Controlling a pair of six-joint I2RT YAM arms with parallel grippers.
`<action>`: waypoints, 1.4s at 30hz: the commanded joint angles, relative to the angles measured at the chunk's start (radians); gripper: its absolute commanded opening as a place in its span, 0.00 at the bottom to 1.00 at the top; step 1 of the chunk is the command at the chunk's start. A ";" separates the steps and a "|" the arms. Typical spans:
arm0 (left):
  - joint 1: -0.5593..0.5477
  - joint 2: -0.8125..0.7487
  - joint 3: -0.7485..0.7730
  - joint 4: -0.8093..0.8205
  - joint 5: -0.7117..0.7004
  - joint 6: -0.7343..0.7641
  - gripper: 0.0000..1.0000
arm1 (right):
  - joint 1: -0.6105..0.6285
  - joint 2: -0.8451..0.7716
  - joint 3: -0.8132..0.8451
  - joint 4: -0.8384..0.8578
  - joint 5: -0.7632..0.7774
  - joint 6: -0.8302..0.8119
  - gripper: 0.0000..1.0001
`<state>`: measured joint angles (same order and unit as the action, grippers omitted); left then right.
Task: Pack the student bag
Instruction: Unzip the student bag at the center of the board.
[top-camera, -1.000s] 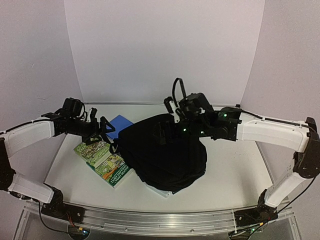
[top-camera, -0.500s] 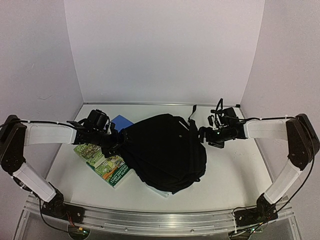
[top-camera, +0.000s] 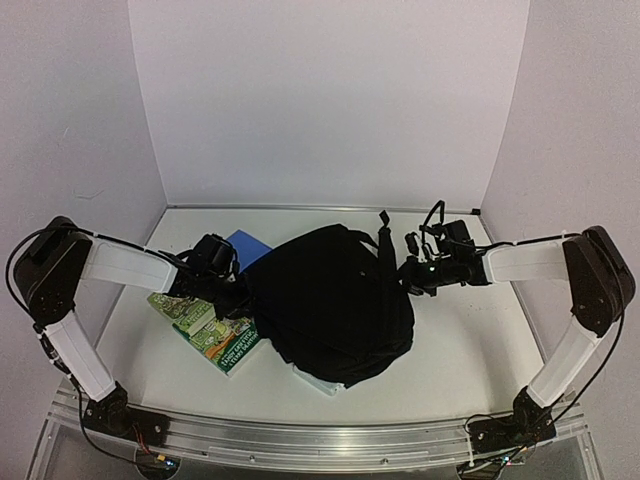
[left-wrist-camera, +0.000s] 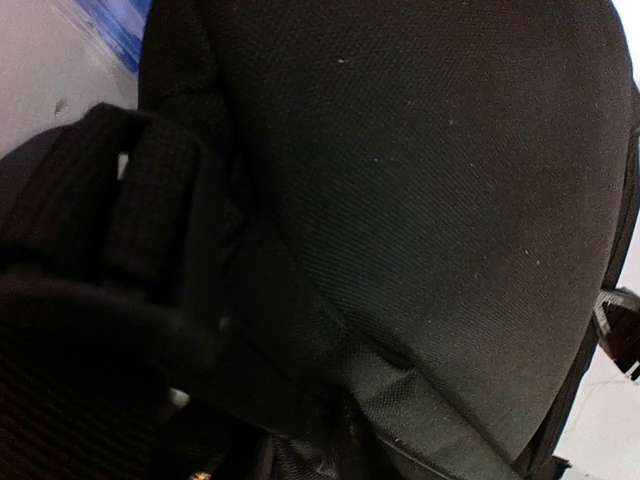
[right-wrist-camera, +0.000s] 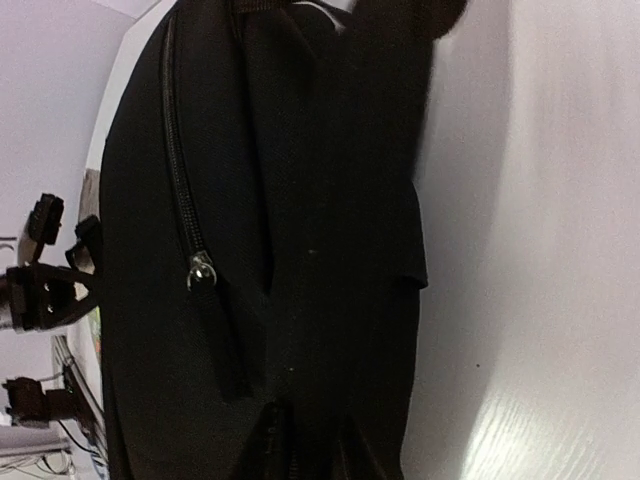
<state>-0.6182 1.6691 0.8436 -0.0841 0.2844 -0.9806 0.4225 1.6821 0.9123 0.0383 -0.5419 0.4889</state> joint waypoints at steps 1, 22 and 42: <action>-0.043 0.044 0.029 0.072 0.002 -0.012 0.09 | 0.007 -0.037 0.001 0.030 -0.017 -0.004 0.00; -0.421 -0.216 0.258 -0.178 0.203 0.267 0.00 | -0.009 -0.104 0.326 -0.401 0.137 -0.295 0.00; -0.536 -0.371 0.408 -0.615 -0.269 0.473 0.89 | 0.030 -0.112 0.203 -0.320 0.301 -0.166 0.65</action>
<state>-1.1591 1.3319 1.1225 -0.6380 0.2268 -0.6178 0.4522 1.6844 1.1572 -0.3412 -0.3511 0.2680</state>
